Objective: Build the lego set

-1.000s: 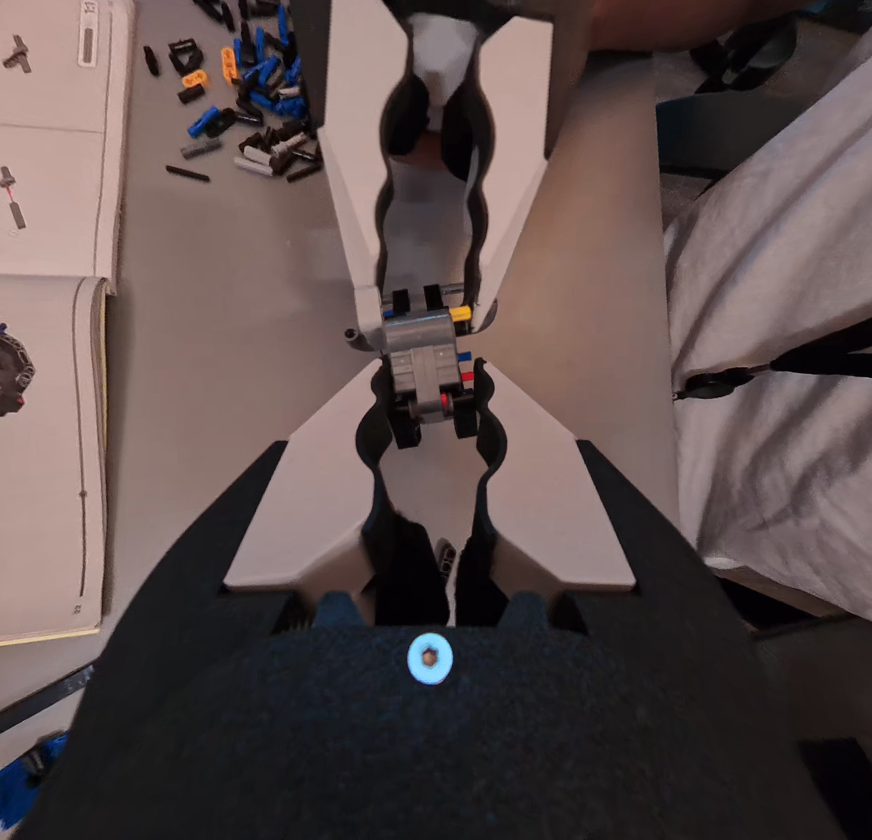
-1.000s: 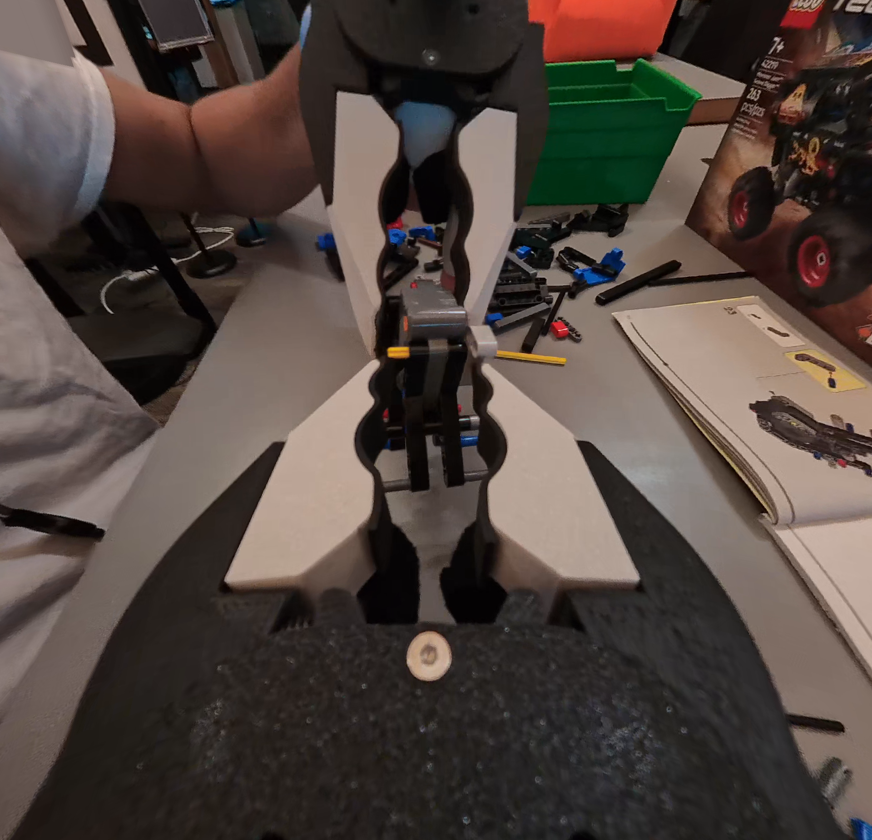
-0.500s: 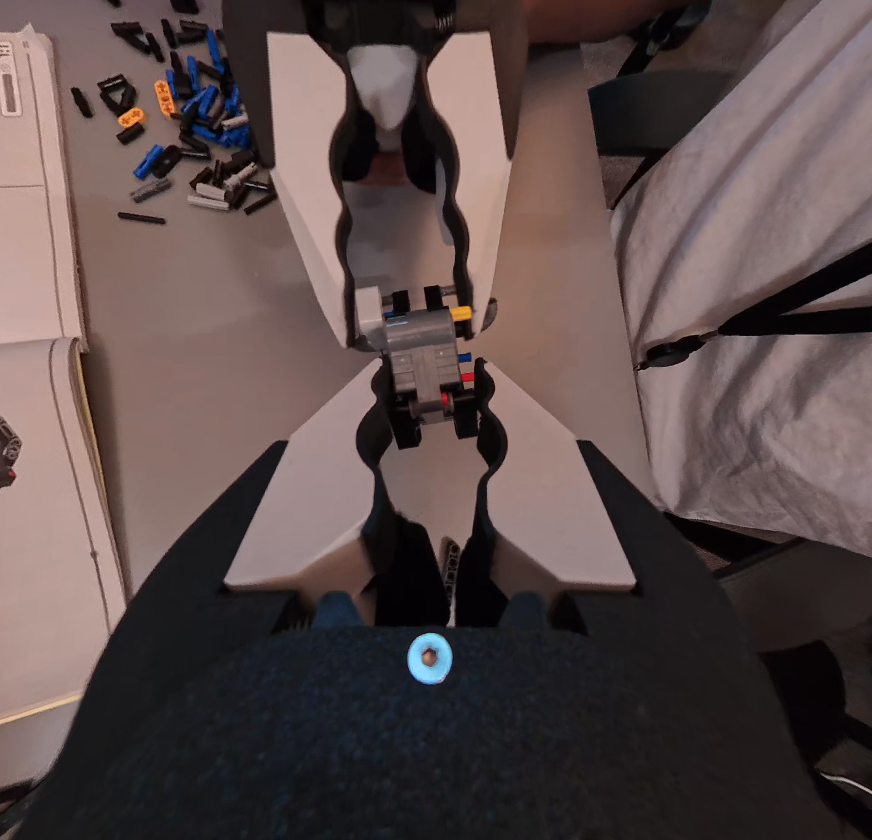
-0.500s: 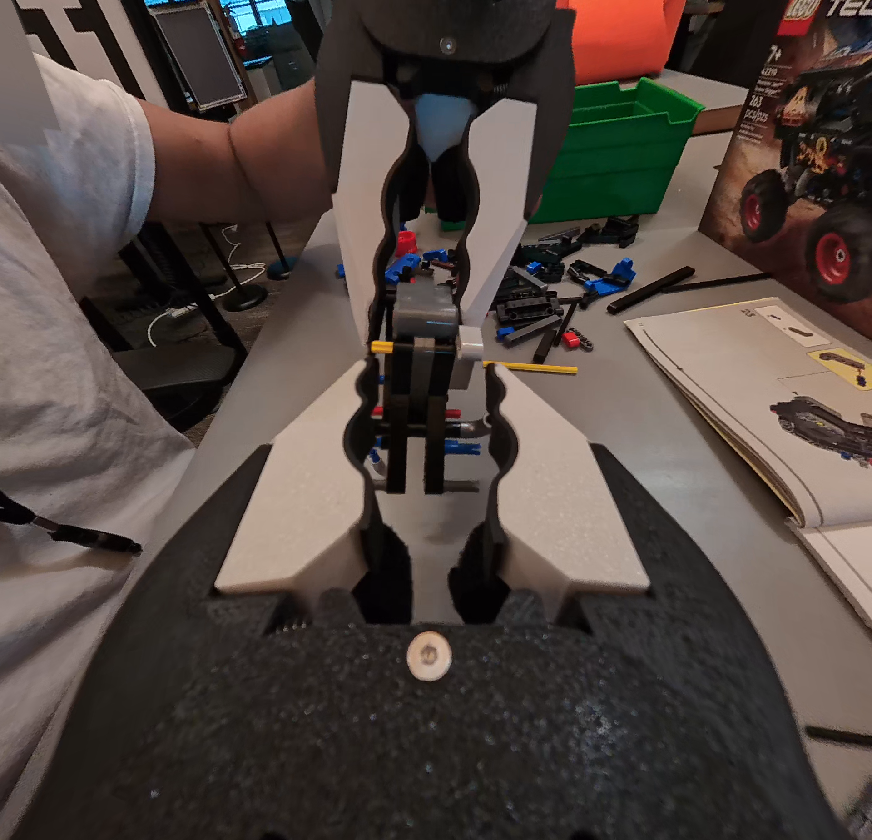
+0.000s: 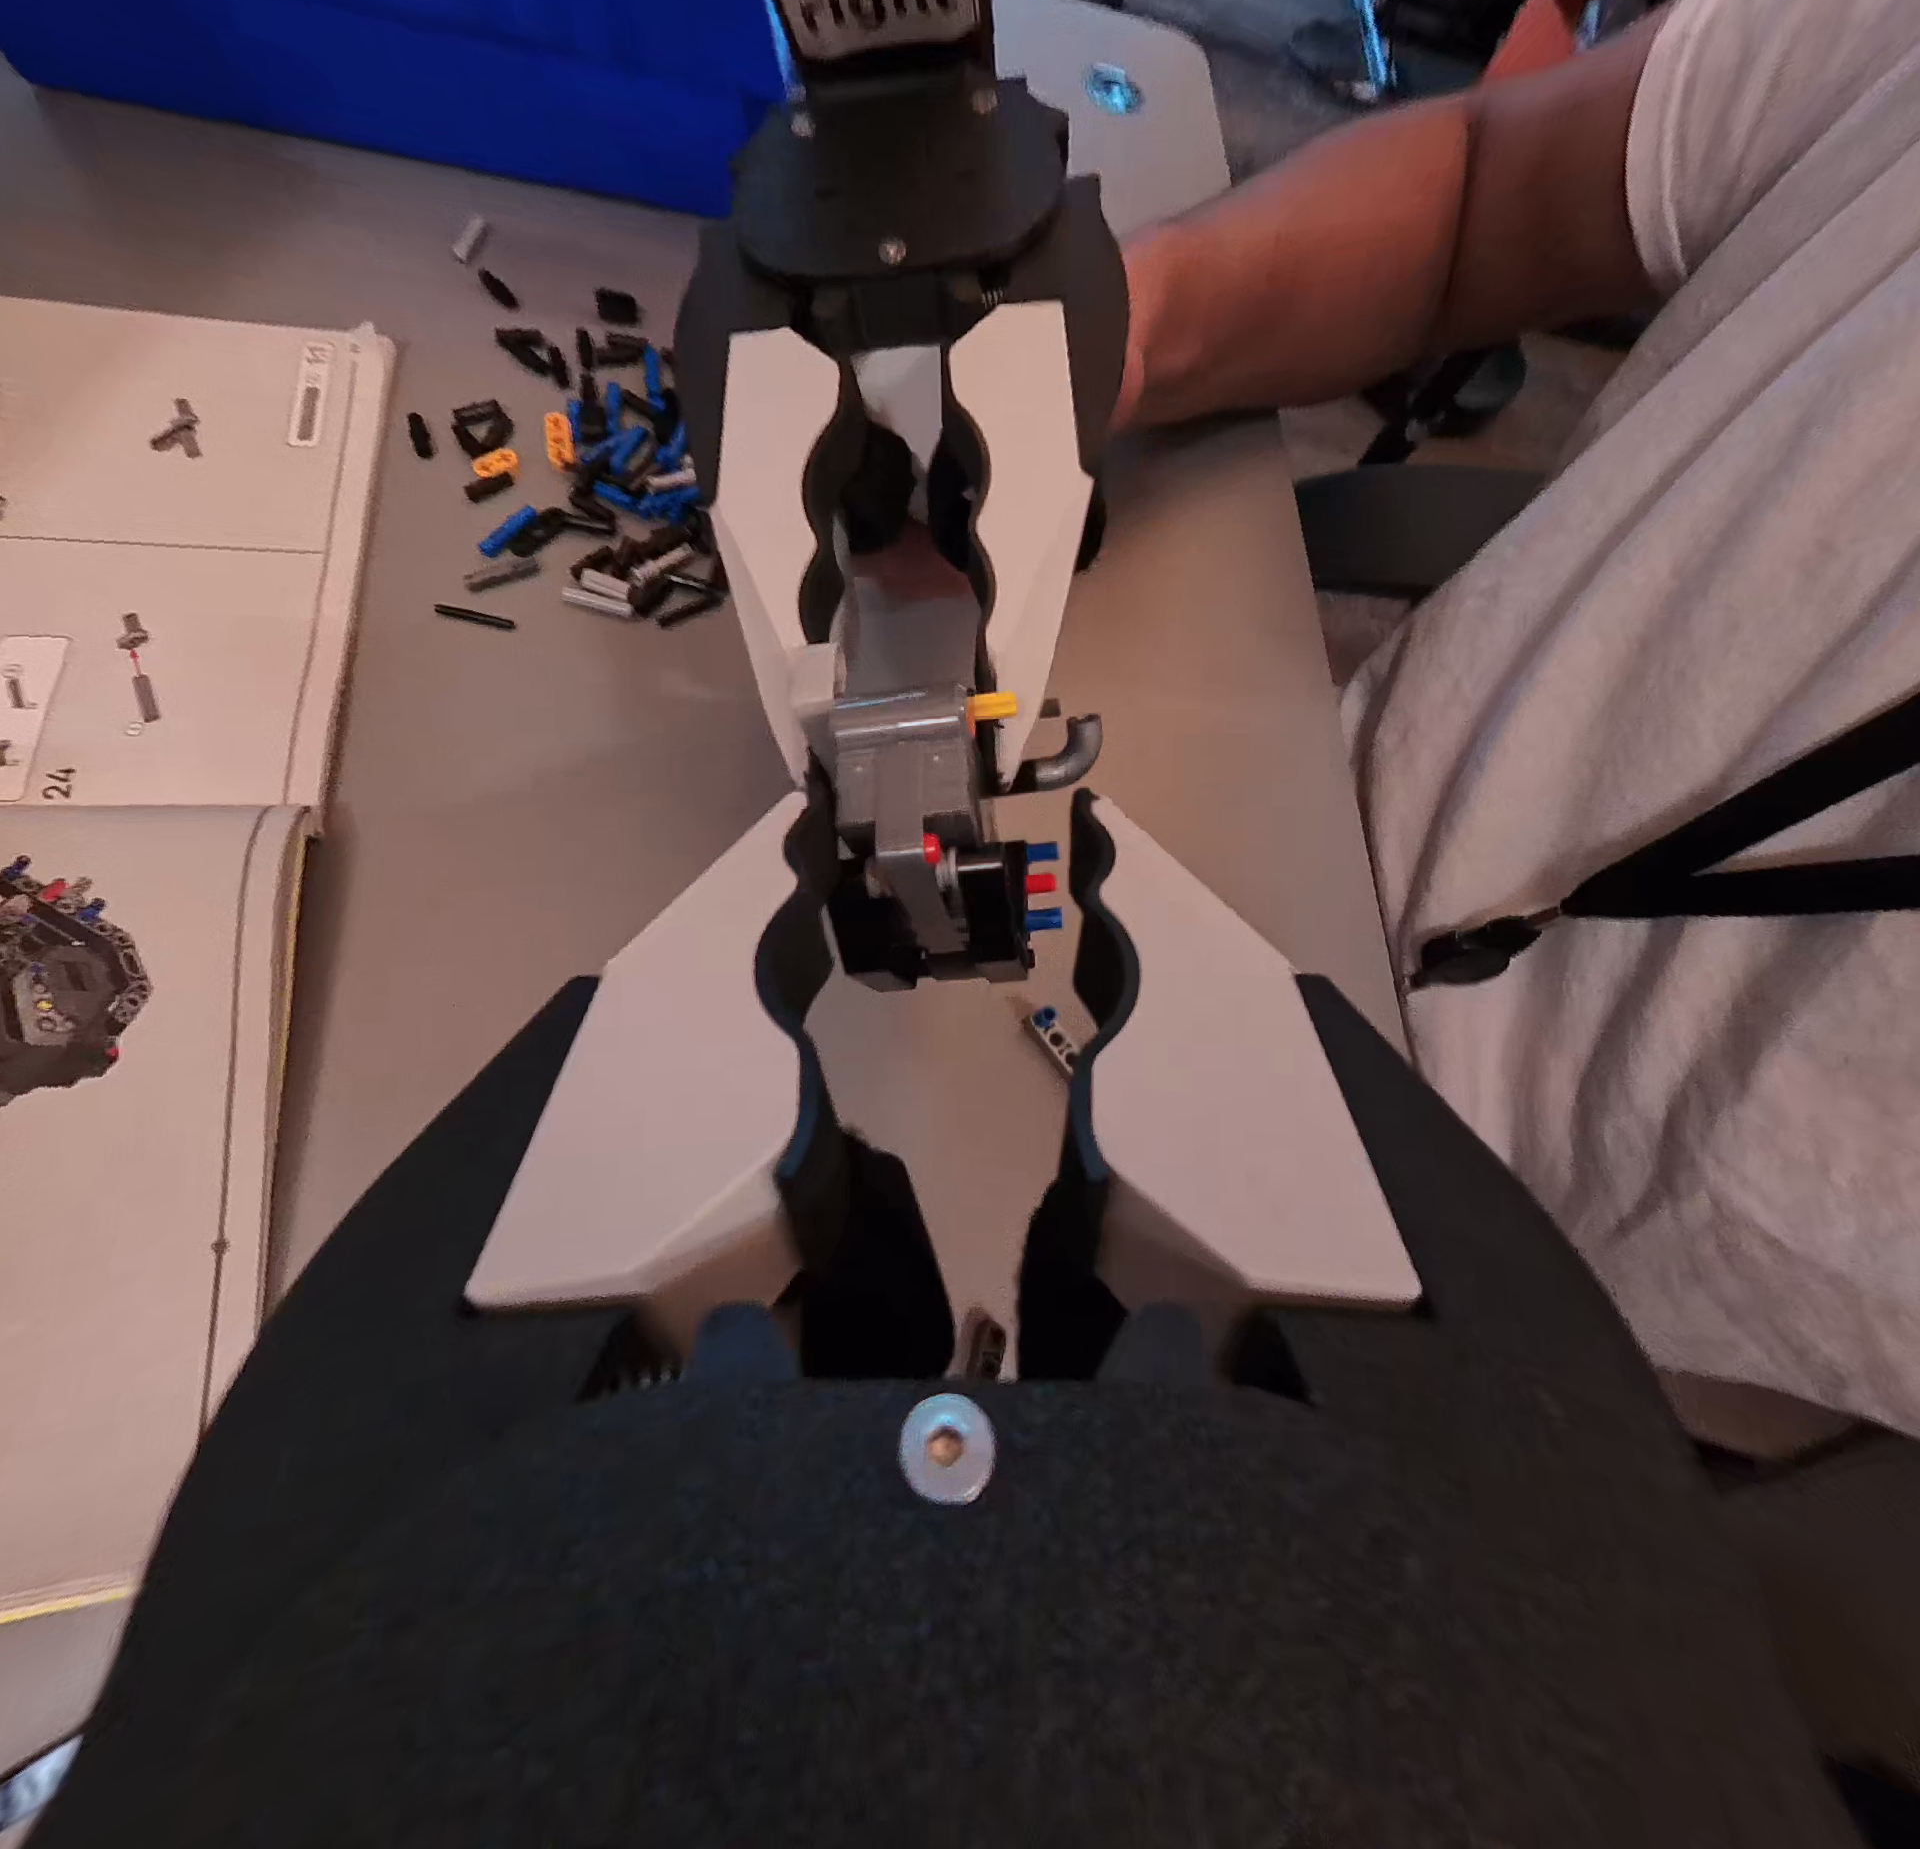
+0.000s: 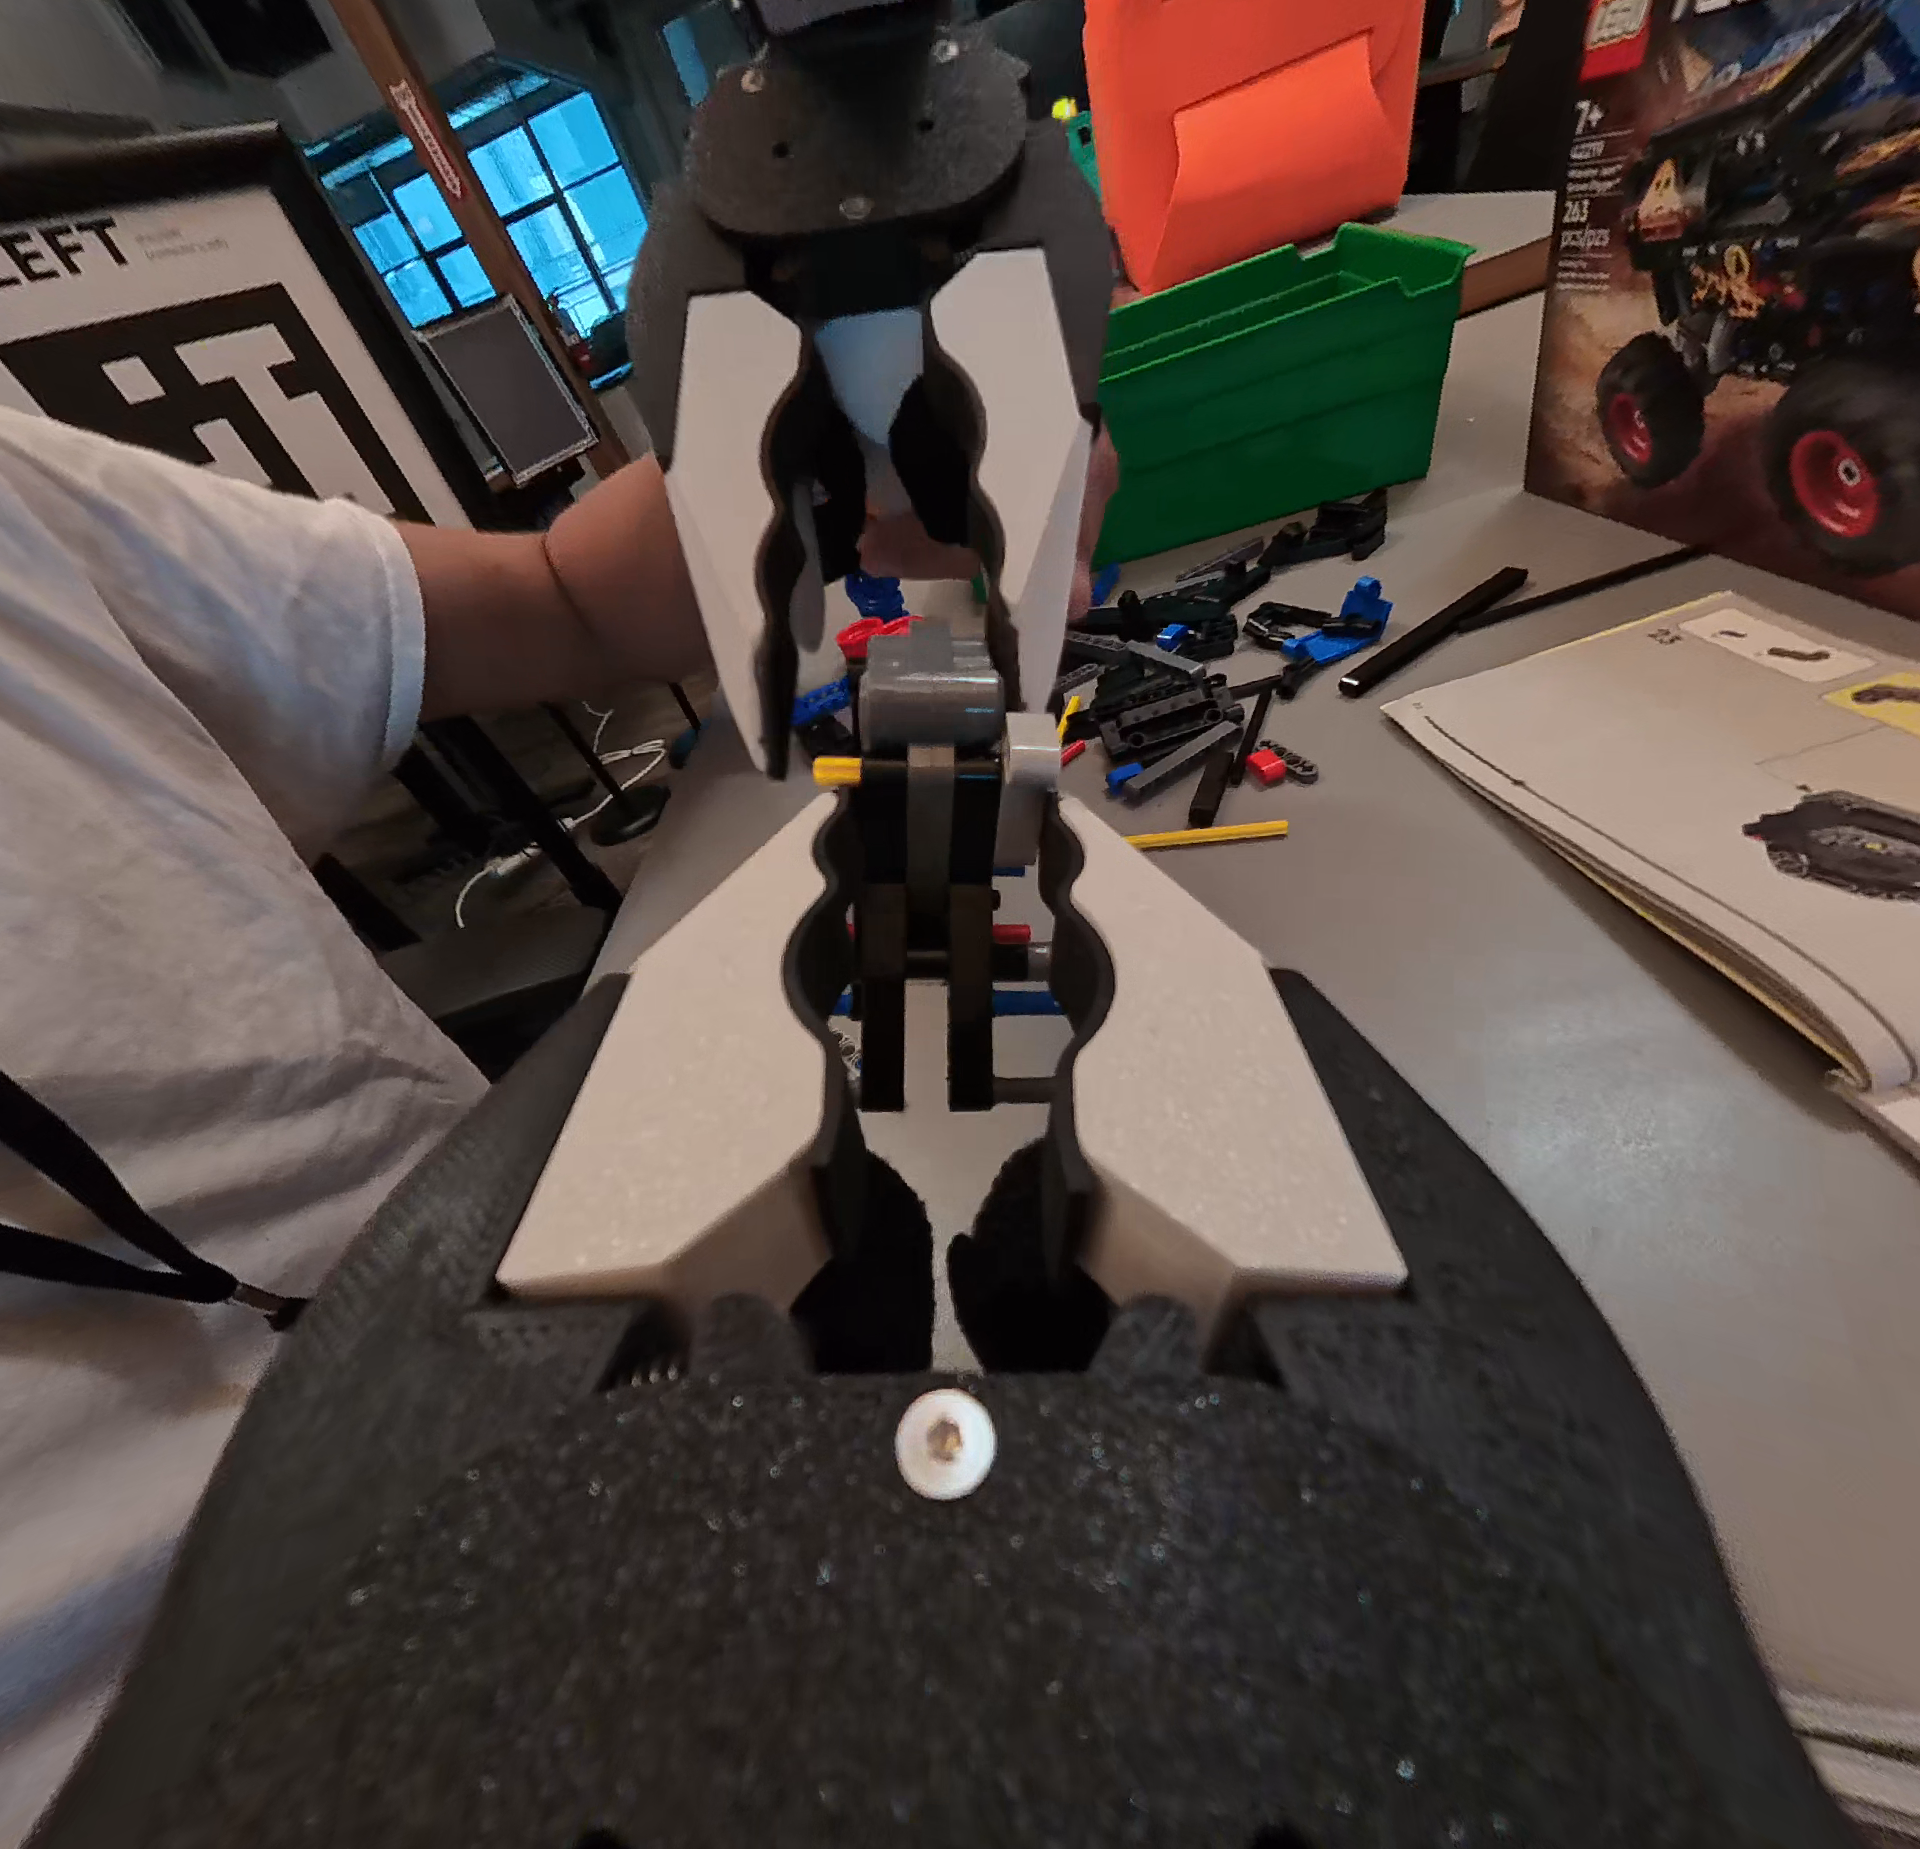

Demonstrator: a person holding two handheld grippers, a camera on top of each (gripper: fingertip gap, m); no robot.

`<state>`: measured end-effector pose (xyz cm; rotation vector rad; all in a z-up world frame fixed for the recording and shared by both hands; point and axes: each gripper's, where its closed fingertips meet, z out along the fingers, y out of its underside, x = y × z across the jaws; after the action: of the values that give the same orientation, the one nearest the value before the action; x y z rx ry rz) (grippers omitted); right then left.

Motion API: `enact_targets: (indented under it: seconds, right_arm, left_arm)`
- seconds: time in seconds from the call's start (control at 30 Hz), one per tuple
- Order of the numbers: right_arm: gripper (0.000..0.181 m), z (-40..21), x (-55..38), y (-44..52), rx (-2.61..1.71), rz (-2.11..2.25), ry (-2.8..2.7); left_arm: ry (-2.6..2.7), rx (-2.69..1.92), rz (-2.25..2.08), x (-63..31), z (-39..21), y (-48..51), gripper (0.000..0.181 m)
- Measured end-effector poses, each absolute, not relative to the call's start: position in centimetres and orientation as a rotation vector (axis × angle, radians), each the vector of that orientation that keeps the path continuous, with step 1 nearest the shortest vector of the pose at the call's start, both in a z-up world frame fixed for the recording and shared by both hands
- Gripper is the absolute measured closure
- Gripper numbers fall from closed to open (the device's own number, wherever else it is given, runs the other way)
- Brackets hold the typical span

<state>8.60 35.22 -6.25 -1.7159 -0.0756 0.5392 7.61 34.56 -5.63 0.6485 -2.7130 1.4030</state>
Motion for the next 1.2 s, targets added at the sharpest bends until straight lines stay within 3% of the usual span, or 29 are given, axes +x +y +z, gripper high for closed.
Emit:
enact_targets:
  seconds: [0.3,0.53,0.77,0.97,1.2]
  right_arm:
    - [0.149,-4.0,11.4,34.8,-1.522,0.648,0.147]
    - [0.149,-3.8,10.6,35.4,-1.460,0.703,0.185]
    - [0.149,-5.7,9.7,35.9,-1.522,0.790,0.194]
    - [0.128,-6.2,9.3,35.7,-1.577,0.785,0.140]
    - [0.124,-6.5,10.2,35.7,-1.650,0.673,0.098]
  left_arm:
    - [-2.509,0.902,1.838,9.5,-6.0,34.8,0.120]
    - [-2.107,0.996,2.111,9.7,-4.8,34.1,0.148]
    - [-2.035,0.967,2.026,9.0,-5.7,35.0,0.149]
    - [-2.033,0.996,1.941,8.9,-6.6,36.1,0.150]
    - [-2.125,0.939,1.756,7.4,-8.4,36.1,0.150]
